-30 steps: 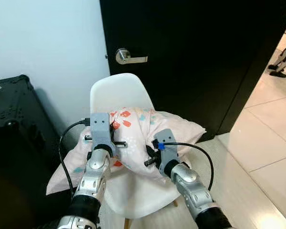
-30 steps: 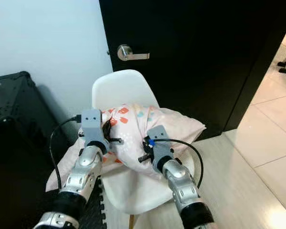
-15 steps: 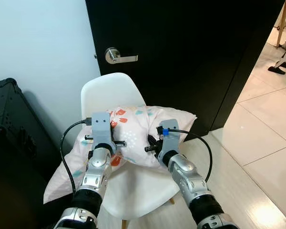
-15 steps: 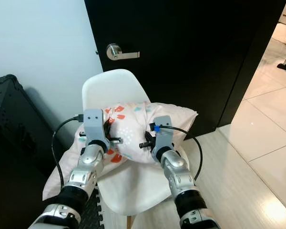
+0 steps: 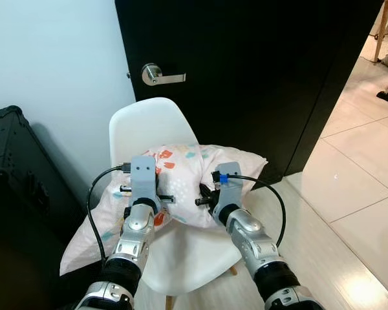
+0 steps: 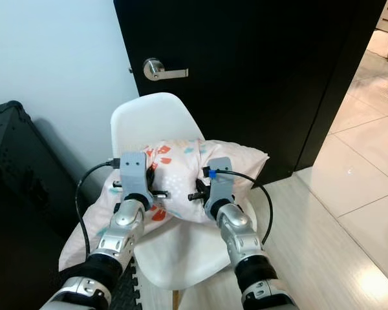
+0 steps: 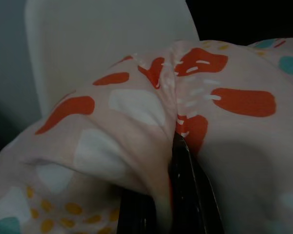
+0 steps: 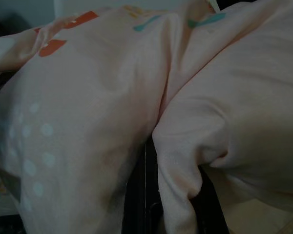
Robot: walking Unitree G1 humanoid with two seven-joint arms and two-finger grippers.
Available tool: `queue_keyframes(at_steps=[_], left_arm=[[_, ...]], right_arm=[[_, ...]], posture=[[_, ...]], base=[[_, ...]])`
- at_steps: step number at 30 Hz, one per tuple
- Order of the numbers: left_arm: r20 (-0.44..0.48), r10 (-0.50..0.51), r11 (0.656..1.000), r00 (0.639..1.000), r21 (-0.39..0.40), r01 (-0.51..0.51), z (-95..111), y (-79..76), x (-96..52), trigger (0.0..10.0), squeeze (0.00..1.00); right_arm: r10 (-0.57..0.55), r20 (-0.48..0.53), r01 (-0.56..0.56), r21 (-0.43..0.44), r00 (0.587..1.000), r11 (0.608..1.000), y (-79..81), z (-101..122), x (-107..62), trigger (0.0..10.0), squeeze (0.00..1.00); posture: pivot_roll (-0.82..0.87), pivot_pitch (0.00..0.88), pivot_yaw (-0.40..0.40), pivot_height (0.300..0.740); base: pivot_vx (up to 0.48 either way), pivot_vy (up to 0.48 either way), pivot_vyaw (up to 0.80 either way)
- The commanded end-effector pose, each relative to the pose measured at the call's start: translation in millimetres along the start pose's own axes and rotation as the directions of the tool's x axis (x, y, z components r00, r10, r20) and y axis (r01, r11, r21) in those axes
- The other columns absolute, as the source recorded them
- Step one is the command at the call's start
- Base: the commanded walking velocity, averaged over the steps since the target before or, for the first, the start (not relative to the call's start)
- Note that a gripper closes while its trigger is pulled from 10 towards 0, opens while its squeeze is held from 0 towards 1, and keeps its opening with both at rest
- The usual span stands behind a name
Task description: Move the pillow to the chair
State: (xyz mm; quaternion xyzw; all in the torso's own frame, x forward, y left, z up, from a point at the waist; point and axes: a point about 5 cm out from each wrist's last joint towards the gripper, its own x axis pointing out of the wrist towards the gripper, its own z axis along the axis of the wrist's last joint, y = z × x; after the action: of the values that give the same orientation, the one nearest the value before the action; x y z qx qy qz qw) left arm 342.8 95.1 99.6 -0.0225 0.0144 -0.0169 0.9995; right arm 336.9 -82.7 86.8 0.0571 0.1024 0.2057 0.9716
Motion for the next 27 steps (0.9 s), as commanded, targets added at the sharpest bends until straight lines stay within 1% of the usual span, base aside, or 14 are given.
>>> queue_keyframes(at_steps=[1, 3, 4, 8, 10, 13, 17, 24, 27], left_arm=[[-0.042, -0.037, 0.999, 0.998, 0.006, 0.038, -10, -8.5, -4.2, 10.0, 0.00], [-0.040, -0.035, 0.999, 0.999, 0.007, 0.036, -10, -7.5, -3.5, 10.0, 0.00], [-0.036, -0.029, 1.000, 0.999, 0.007, 0.030, -8, -5.3, -2.4, 10.0, 0.00], [-0.028, -0.021, 1.000, 0.999, 0.007, 0.021, -6, -2.6, -1.4, 10.0, 0.00], [-0.002, -0.001, 1.000, 1.000, 0.012, 0.001, -1, 3.4, 0.4, 10.0, 0.00], [0.018, 0.015, 1.000, 1.000, 0.020, -0.016, 3, 8.2, 1.6, 10.0, 0.00], [0.024, 0.023, 0.999, 0.999, 0.023, -0.024, 4, 10.6, 1.8, 10.0, 0.00], [0.028, 0.058, 0.997, 0.998, 0.049, -0.059, 3, 17.2, 0.1, 10.0, 0.00], [0.027, 0.070, 0.996, 0.997, 0.056, -0.071, 2, 18.3, -1.1, 10.0, 0.00]], right_arm=[[0.060, 0.007, -0.060, -0.008, 0.998, 0.998, 15.5, 0, 4.4, 10.0, 0.00], [0.060, 0.007, -0.060, -0.009, 0.998, 0.998, 16.5, -1, 4.3, 10.0, 0.00], [0.072, 0.025, -0.072, -0.012, 0.997, 0.997, 17.9, 0, 3.5, 10.0, 0.00], [0.074, 0.024, -0.074, -0.010, 0.997, 0.997, 18.2, -1, 3.0, 10.0, 0.00], [0.083, 0.025, -0.083, -0.002, 0.996, 0.997, 18.4, -1, 2.1, 10.0, 0.00], [0.090, 0.027, -0.090, 0.000, 0.996, 0.996, 18.1, -1, 1.4, 10.0, 0.00], [0.098, 0.017, -0.098, -0.003, 0.995, 0.995, 18.2, -2, 1.4, 10.0, 0.00], [0.149, 0.012, -0.148, -0.033, 0.989, 0.988, 20.8, -2, -1.2, 10.0, 0.00], [0.178, 0.016, -0.177, -0.056, 0.984, 0.983, 22.6, -3, -3.4, 10.0, 0.00]], posture=[[-0.07, 0.134, 0.060, 0.645], [-0.07, 0.136, 0.060, 0.635], [-0.07, 0.136, 0.060, 0.635], [-0.07, 0.137, 0.059, 0.635], [-0.07, 0.140, 0.058, 0.635], [-0.07, 0.140, 0.055, 0.635], [-0.07, 0.142, 0.053, 0.635], [-0.07, 0.157, 0.041, 0.605], [-0.07, 0.162, 0.035, 0.605]], base=[[0.000, 0.000, 0.00], [0.000, 0.000, 0.00], [0.000, 0.000, 0.00], [0.000, 0.000, 0.00], [0.000, 0.000, 0.00], [0.000, 0.000, 0.00], [0.000, 0.000, 0.00], [0.000, 0.000, 0.00], [0.000, 0.000, 0.00]])
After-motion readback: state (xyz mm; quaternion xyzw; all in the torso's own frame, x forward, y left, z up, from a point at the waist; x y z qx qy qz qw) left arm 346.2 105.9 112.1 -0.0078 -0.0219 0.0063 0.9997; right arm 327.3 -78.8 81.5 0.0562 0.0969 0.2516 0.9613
